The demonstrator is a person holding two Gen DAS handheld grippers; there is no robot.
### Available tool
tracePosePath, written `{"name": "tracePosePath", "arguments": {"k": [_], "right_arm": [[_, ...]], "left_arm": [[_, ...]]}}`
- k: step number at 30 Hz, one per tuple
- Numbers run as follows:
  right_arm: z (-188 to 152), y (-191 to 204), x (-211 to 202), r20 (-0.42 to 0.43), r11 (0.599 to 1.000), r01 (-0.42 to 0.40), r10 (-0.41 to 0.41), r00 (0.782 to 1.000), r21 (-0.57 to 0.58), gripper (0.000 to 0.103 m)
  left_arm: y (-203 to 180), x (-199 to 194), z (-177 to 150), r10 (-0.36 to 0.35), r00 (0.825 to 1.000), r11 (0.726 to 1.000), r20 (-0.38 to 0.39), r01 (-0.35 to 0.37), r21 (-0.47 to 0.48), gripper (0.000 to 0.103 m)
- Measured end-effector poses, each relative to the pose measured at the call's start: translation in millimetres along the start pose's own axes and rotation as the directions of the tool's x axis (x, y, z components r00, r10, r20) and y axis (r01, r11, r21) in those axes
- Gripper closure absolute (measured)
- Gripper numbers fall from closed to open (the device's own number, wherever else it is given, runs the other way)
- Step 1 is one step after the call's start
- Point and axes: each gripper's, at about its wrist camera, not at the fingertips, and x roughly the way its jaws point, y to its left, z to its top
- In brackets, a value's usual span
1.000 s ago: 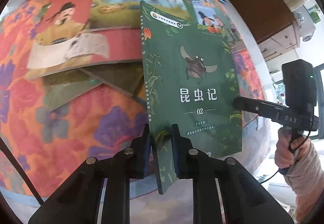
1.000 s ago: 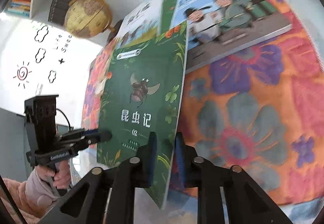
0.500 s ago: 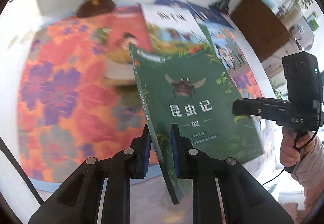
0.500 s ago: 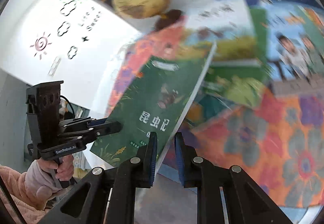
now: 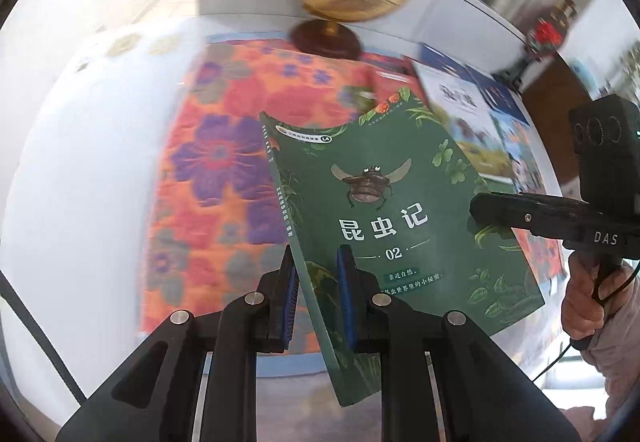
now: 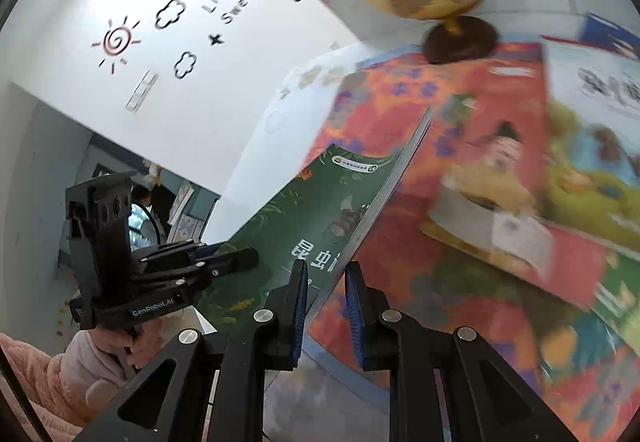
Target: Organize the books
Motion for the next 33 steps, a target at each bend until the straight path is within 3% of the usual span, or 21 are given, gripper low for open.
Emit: {"name": "tracePosePath", "arguments": {"k": [6, 14, 19, 23, 28, 30, 33], "right_arm": [[13, 27, 58, -0.065, 1.000, -0.015, 0.014, 0.998, -0.007, 0.084], [8, 20, 107, -0.132, 0.998, -0.011, 0.019, 0.991, 0.059, 0.084], [-10, 15, 137, -0.211, 0.994, 0.067, -0.048, 0.976, 0.083, 0.084], [-22, 4, 150, -0.243, 0.981, 0.160, -0.129, 0.961, 0.111, 0.084], [-22, -4, 155, -0.260, 0.969, 0.195, -0.150, 0.954, 0.155, 0.084], [-21, -3, 155, -0.267, 0.964, 0.208, -0.160, 0.950, 0.164, 0.084], [-17, -6, 156, -0.277, 0.951, 0.226, -0.163, 0.947, 0.213, 0.084]], "left_arm": [[51, 1, -3, 0.037, 0.999, 0.997, -0.015, -0.038, -0.063, 0.088], [103, 31, -16, 0.040, 0.993, 0.992, -0.109, -0.052, -0.114, 0.088], [120, 52, -26, 0.034, 0.985, 0.989, -0.171, -0.058, -0.137, 0.087], [126, 63, -28, 0.034, 0.978, 0.989, -0.207, -0.063, -0.137, 0.081], [134, 71, -25, 0.066, 0.962, 0.985, -0.264, -0.105, -0.137, 0.077], [136, 72, -22, 0.100, 0.950, 0.981, -0.296, -0.143, -0.128, 0.074], [141, 73, -13, 0.166, 0.917, 0.964, -0.364, -0.229, -0.138, 0.074]]}}
